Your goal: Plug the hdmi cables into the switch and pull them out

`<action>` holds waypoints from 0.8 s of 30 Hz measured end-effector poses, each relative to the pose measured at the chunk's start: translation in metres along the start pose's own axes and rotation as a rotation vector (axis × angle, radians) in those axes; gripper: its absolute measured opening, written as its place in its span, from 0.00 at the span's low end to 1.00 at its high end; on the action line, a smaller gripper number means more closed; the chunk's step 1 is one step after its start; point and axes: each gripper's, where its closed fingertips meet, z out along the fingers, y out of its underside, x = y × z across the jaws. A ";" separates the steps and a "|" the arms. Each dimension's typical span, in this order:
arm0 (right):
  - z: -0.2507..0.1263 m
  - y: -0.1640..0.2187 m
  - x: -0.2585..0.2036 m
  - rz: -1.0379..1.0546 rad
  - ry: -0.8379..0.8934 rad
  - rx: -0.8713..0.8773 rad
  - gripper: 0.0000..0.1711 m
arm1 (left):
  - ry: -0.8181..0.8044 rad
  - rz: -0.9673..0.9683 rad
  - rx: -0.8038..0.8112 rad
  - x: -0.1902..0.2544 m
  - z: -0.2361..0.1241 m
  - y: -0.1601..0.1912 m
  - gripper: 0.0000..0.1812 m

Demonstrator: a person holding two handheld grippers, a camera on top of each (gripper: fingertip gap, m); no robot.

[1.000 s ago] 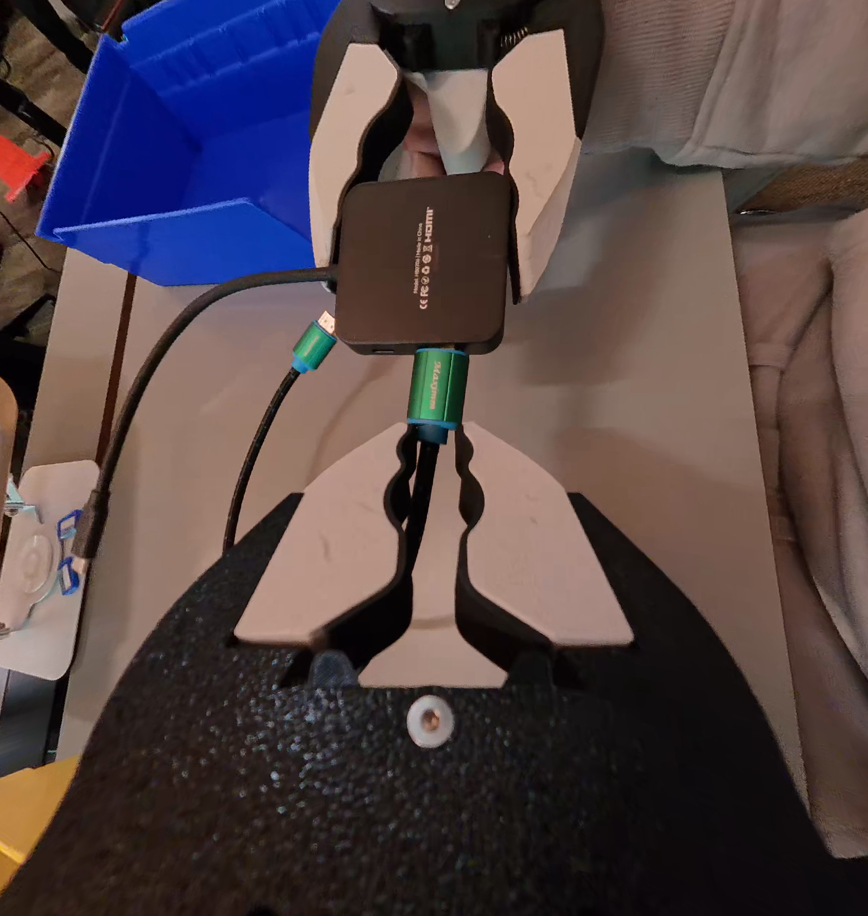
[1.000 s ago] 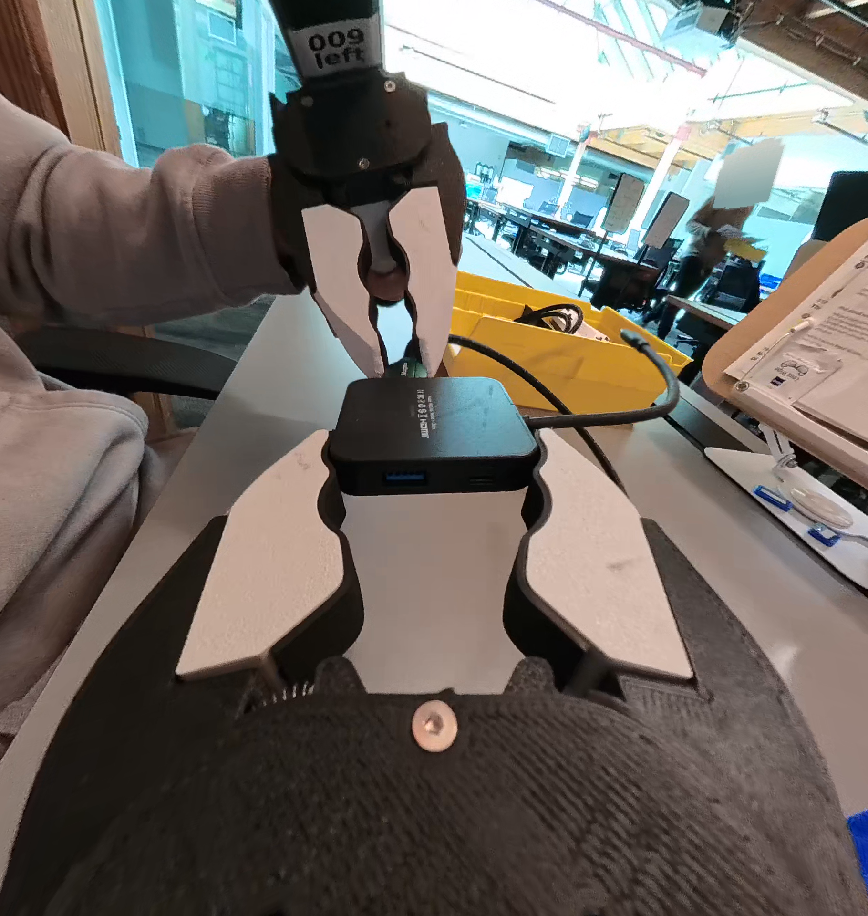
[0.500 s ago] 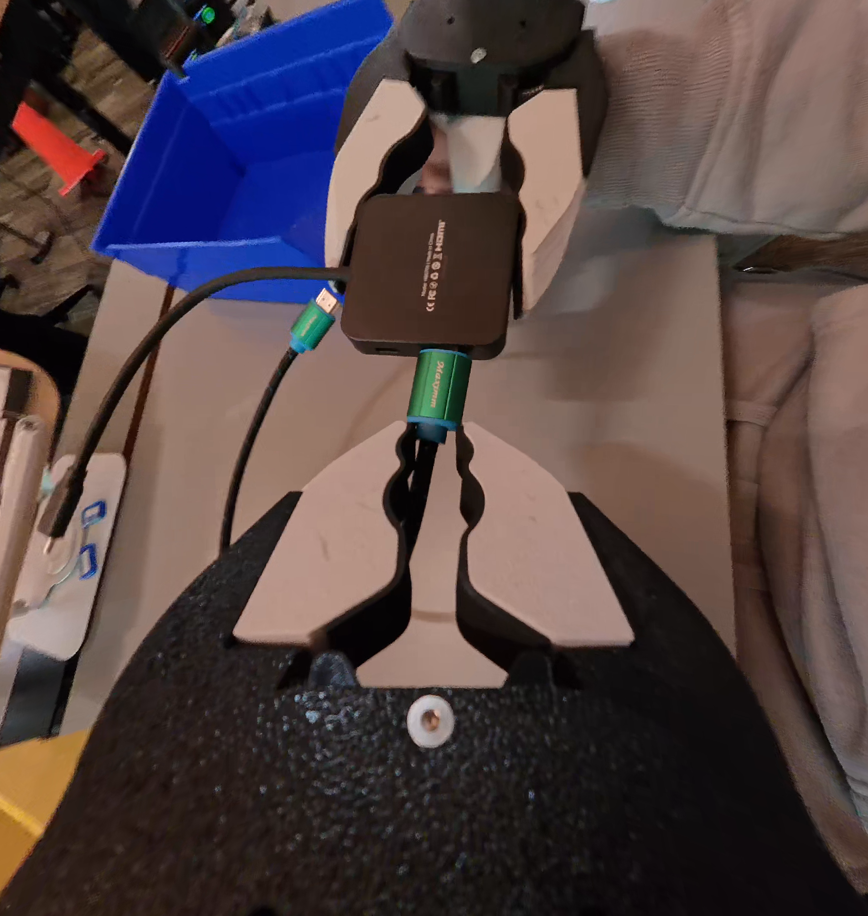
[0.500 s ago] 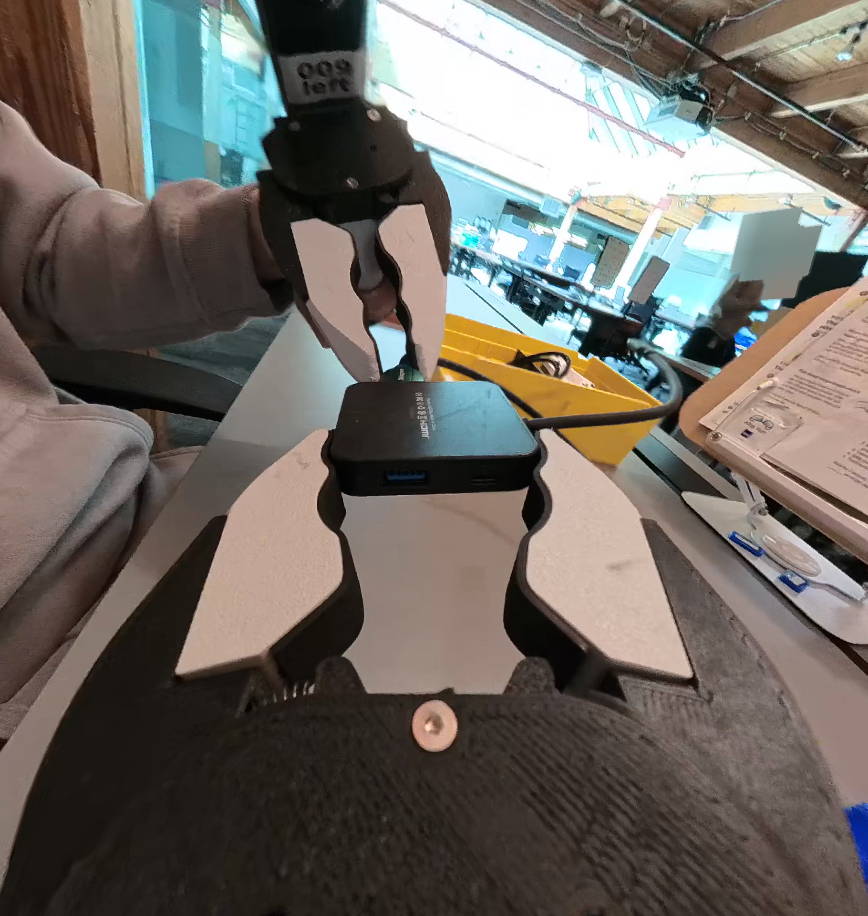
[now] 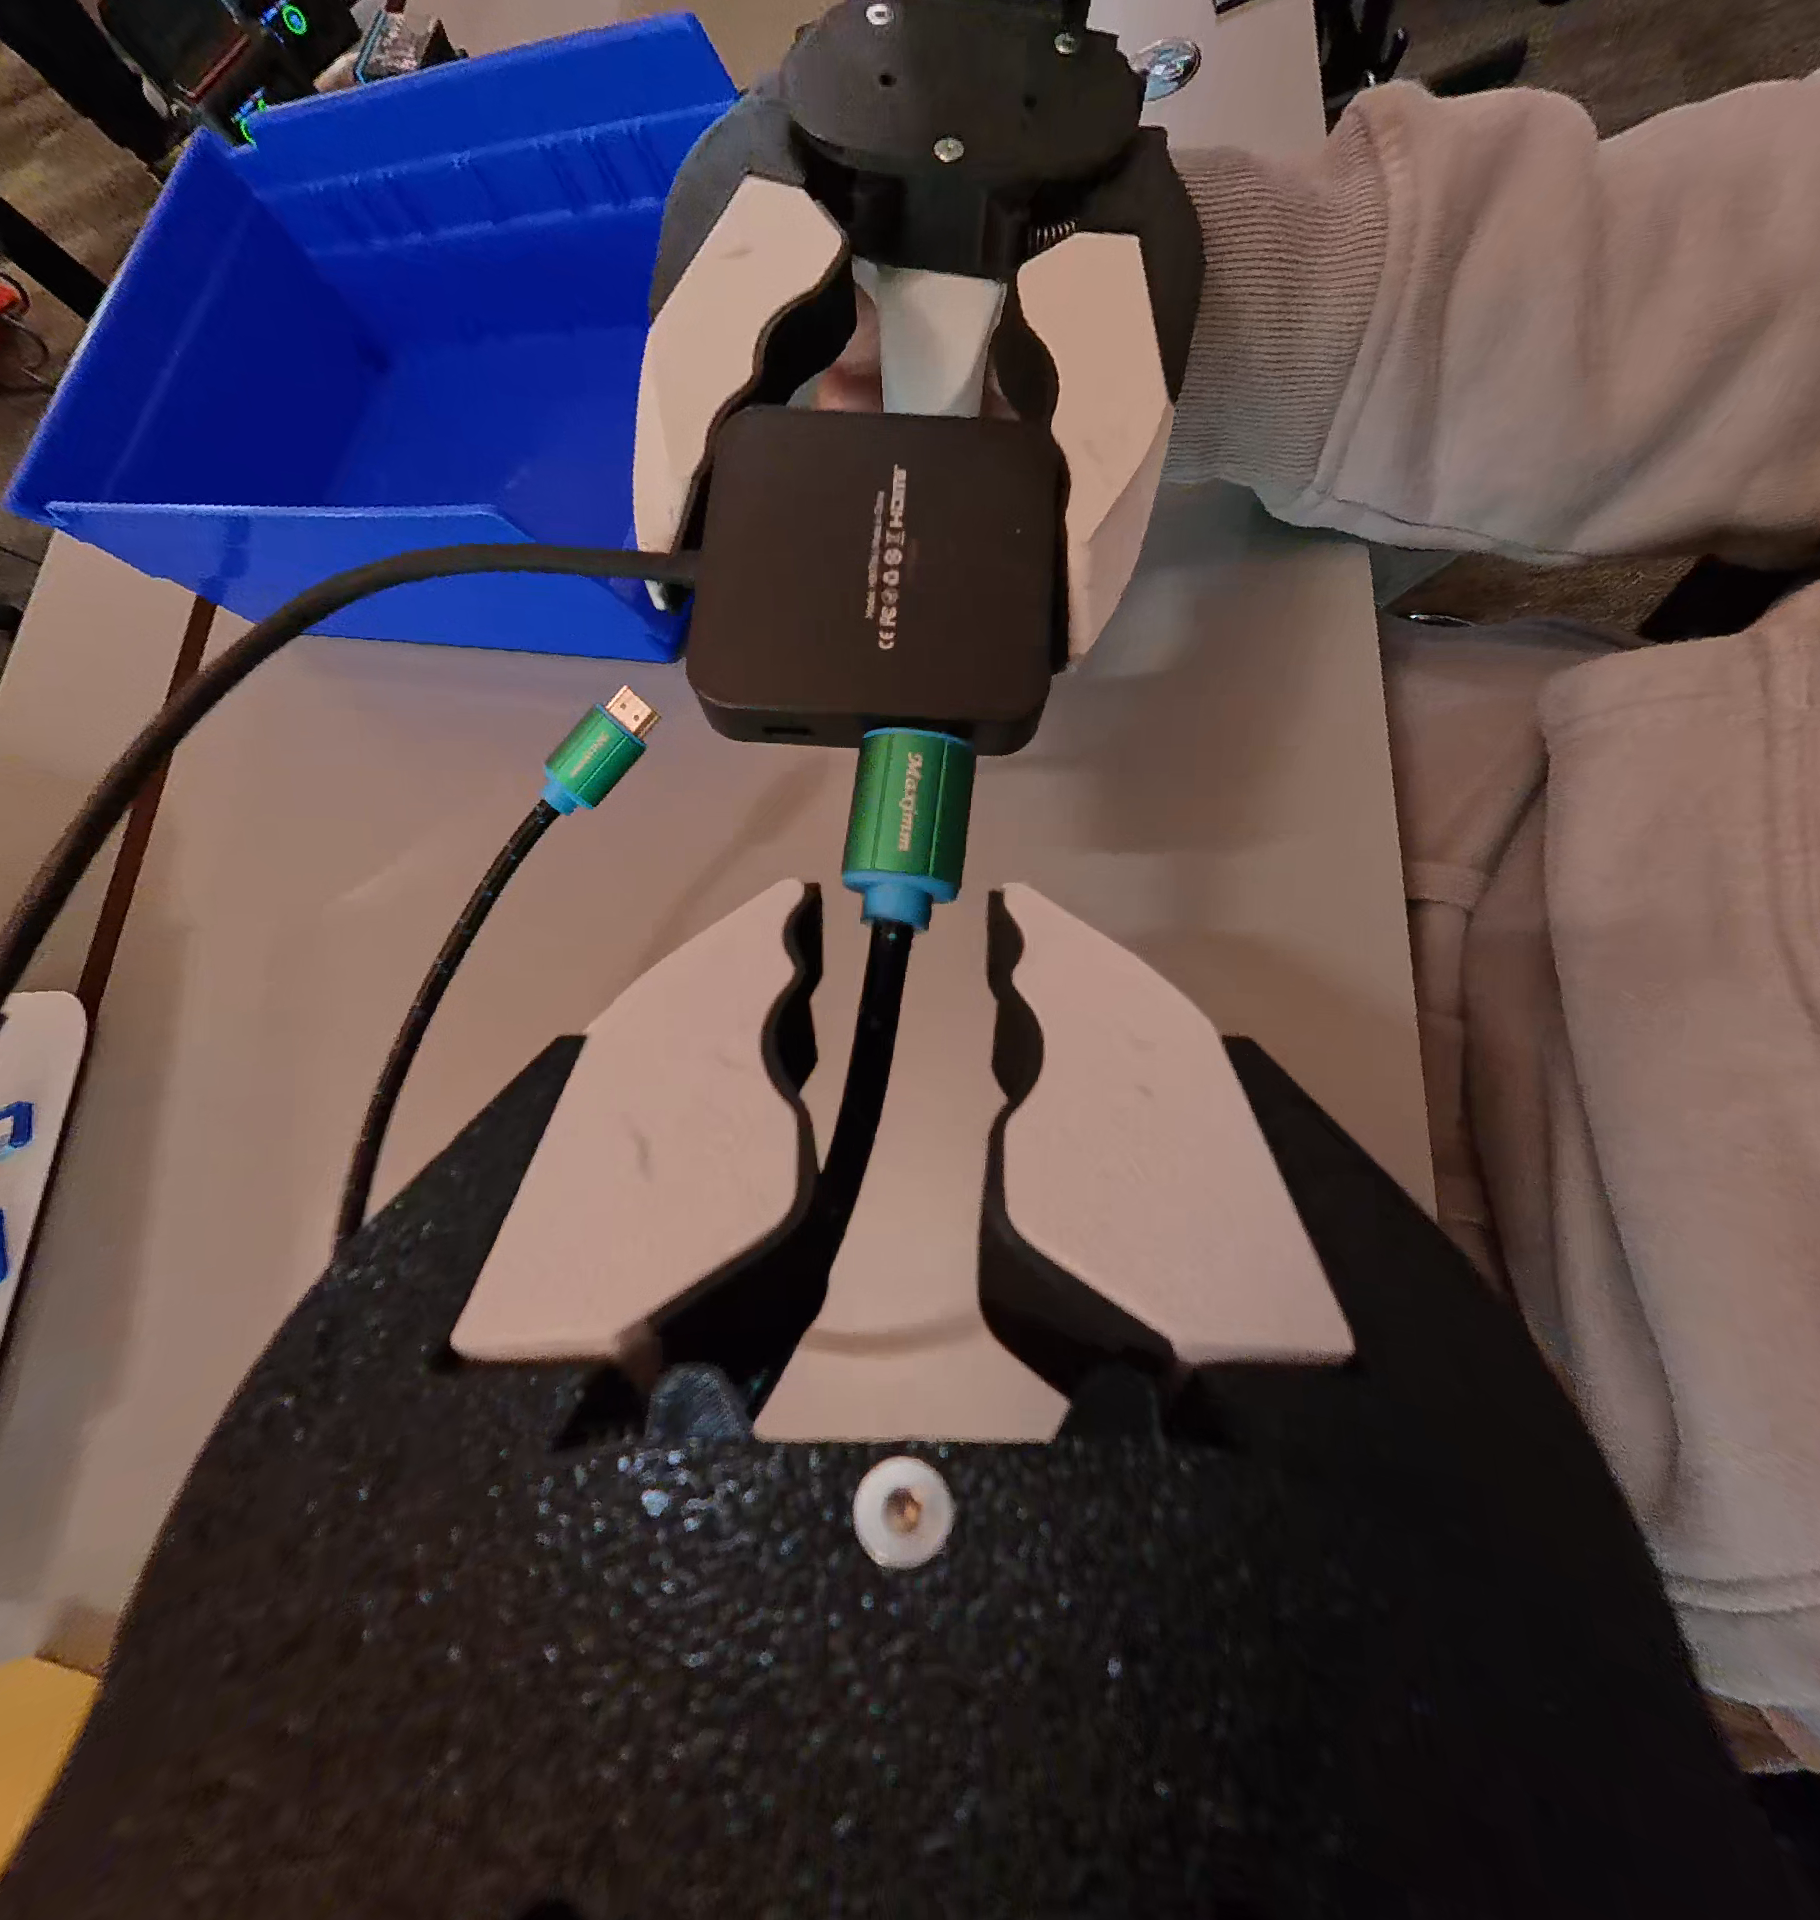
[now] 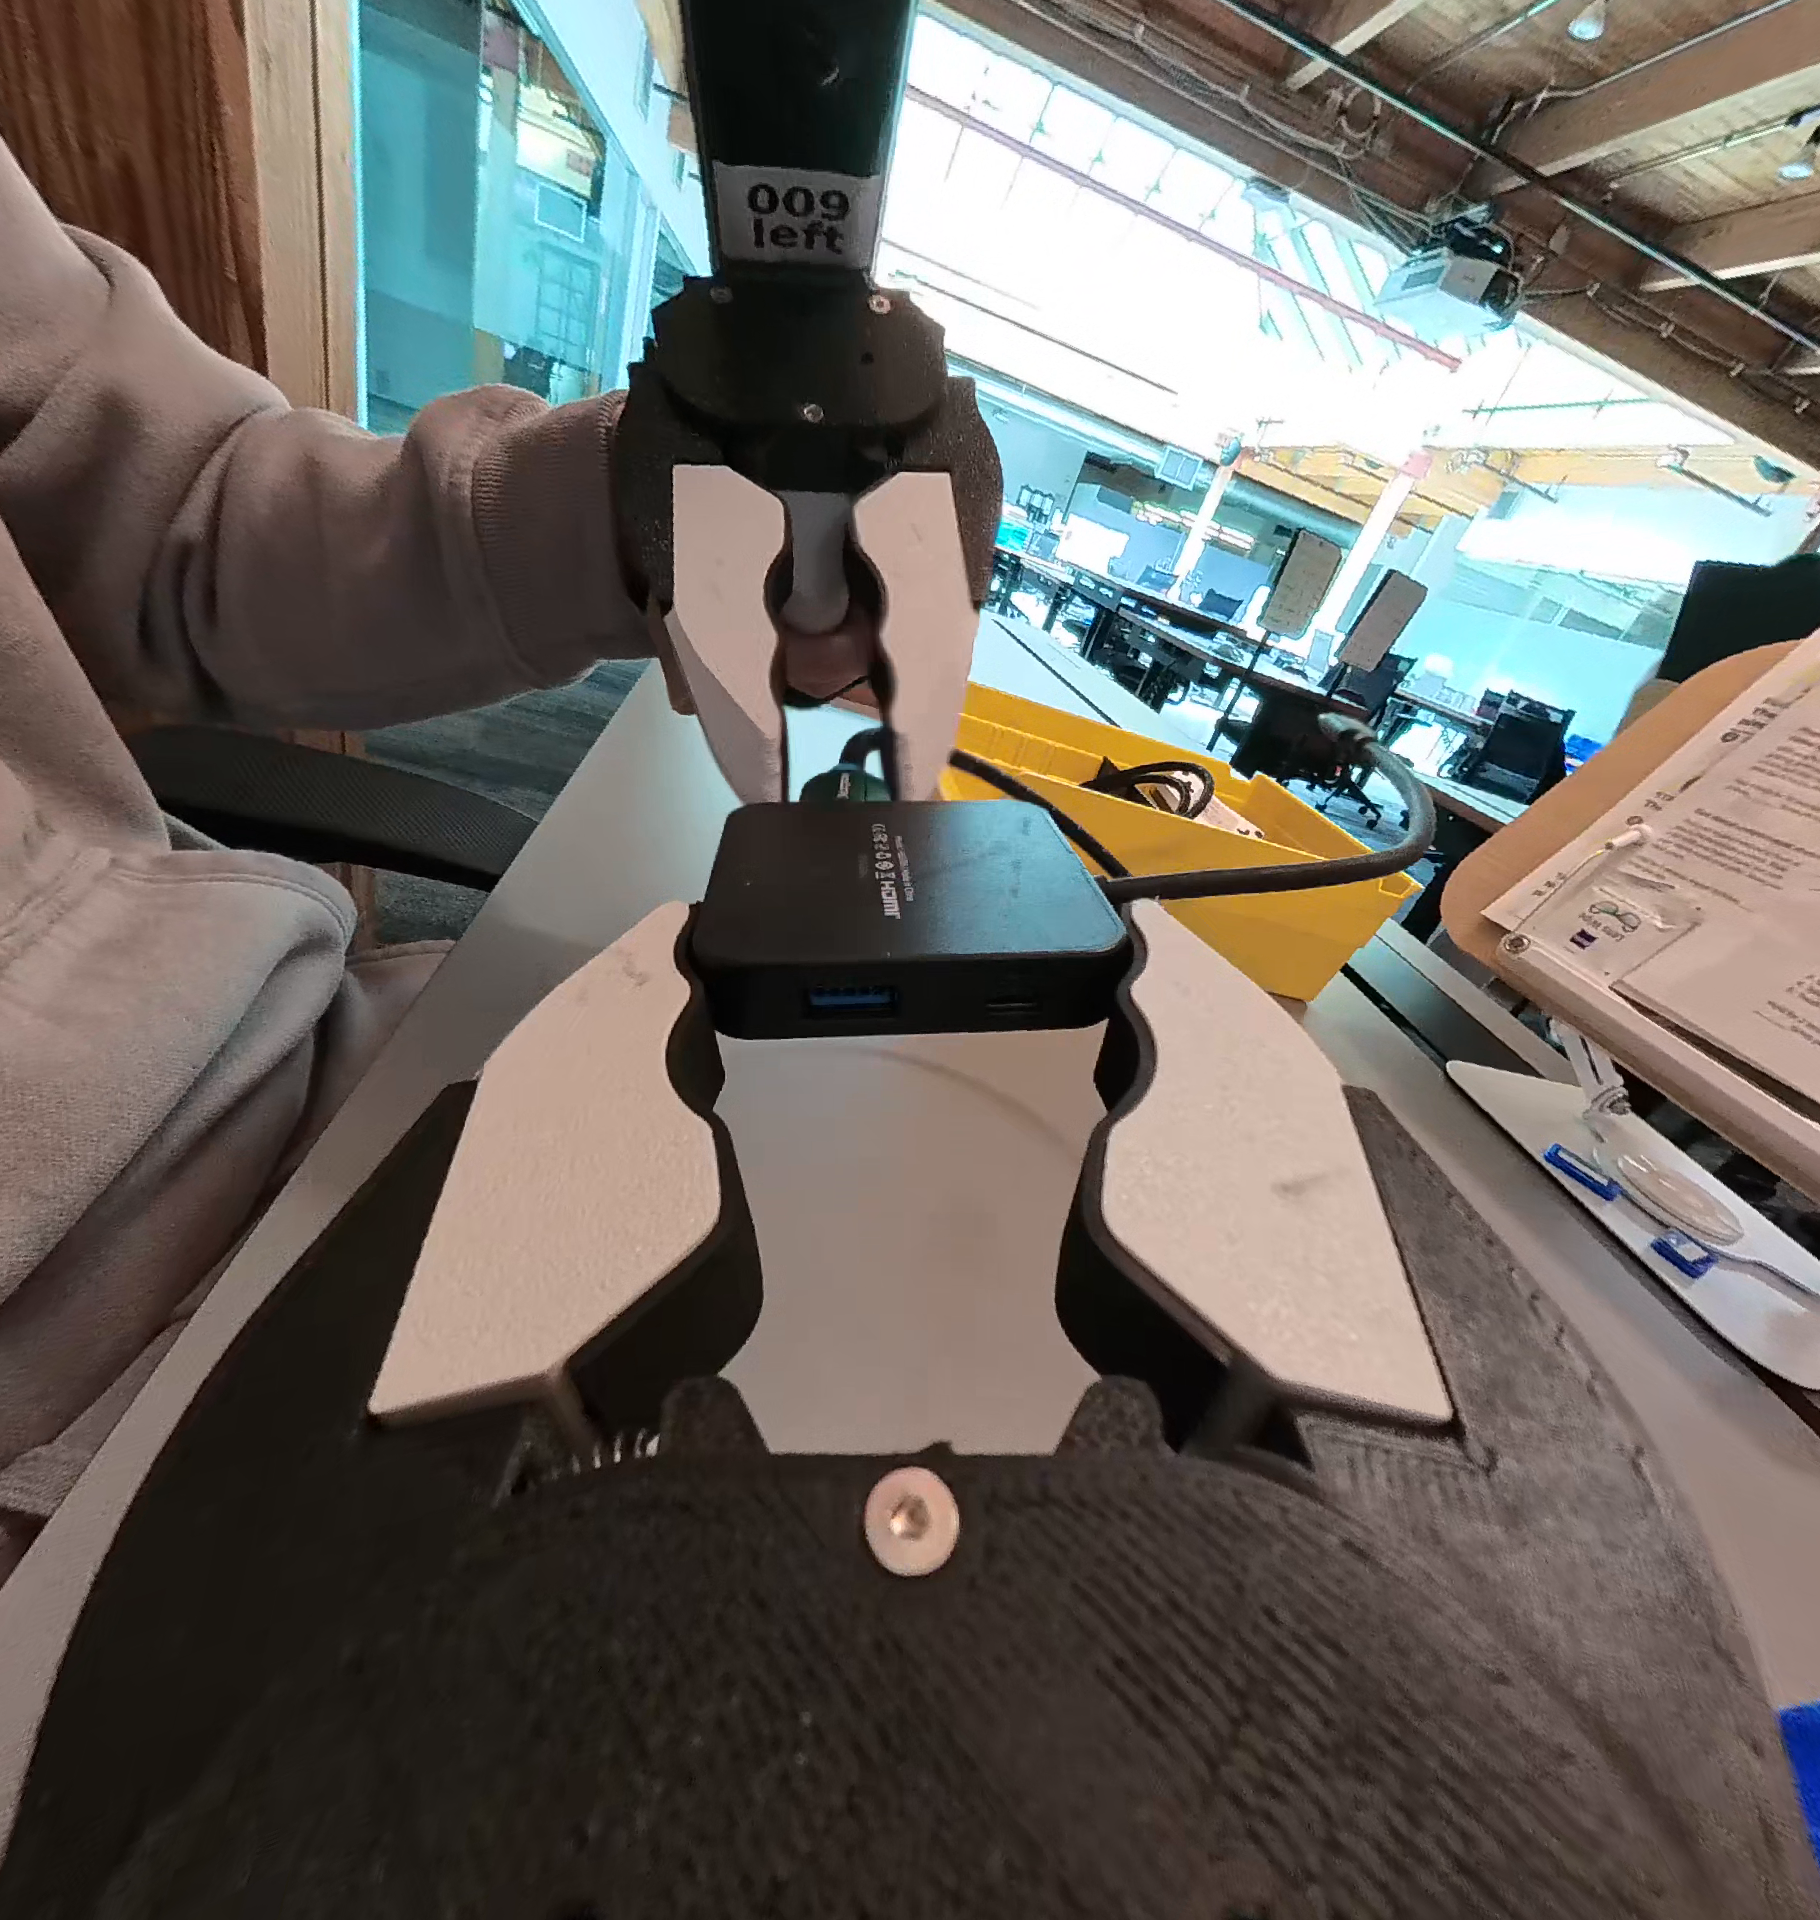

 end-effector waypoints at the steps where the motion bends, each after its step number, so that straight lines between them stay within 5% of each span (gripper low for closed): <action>1: 0.000 -0.002 -0.001 0.001 -0.005 0.011 0.42 | 0.001 -0.006 -0.007 0.000 0.002 0.001 0.17; 3: 0.001 -0.005 -0.001 -0.002 -0.006 0.019 0.42 | -0.011 0.017 -0.015 0.000 0.003 0.002 0.07; 18: 0.000 -0.007 -0.005 -0.027 -0.014 -0.014 0.42 | 0.071 -0.024 0.031 0.010 0.001 -0.004 0.18; 24: 0.000 -0.004 -0.003 -0.015 -0.009 -0.019 0.42 | 0.014 -0.015 0.067 0.003 0.001 -0.011 0.12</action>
